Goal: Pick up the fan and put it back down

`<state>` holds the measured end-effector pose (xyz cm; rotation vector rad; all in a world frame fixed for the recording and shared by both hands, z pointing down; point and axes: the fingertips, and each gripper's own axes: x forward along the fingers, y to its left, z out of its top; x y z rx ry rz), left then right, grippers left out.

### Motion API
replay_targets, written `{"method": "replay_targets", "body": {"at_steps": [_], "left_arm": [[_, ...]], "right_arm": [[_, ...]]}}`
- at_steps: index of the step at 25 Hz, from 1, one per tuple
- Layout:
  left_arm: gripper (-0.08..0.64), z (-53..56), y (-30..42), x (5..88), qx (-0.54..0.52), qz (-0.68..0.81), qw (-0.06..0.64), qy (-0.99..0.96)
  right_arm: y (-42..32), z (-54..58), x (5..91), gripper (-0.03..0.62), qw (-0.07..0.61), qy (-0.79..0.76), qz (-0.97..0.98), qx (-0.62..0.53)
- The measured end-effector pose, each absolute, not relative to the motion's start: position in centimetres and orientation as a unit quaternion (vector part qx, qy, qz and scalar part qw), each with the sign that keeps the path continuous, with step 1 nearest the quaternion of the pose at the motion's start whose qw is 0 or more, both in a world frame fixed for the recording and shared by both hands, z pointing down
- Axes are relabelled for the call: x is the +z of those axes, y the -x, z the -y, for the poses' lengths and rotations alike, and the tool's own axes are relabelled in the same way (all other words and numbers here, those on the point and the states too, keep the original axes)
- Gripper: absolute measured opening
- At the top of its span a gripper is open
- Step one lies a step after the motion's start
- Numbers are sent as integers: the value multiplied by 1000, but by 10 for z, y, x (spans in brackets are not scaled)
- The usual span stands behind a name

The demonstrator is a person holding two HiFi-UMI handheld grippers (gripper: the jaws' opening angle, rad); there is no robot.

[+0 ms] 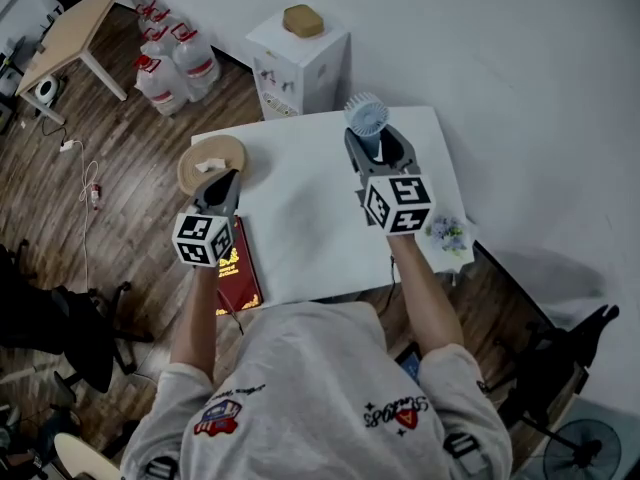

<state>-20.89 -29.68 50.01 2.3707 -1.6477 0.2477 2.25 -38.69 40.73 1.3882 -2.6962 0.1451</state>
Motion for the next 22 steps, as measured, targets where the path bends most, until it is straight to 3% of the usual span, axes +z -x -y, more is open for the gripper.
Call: {"method": "replay_targets", "body": {"at_steps": [22], "left_arm": [[5,292,170,503,90,540,131,-827]], "right_arm": [[-75,365,419,227,69,-481,872,59]]}}
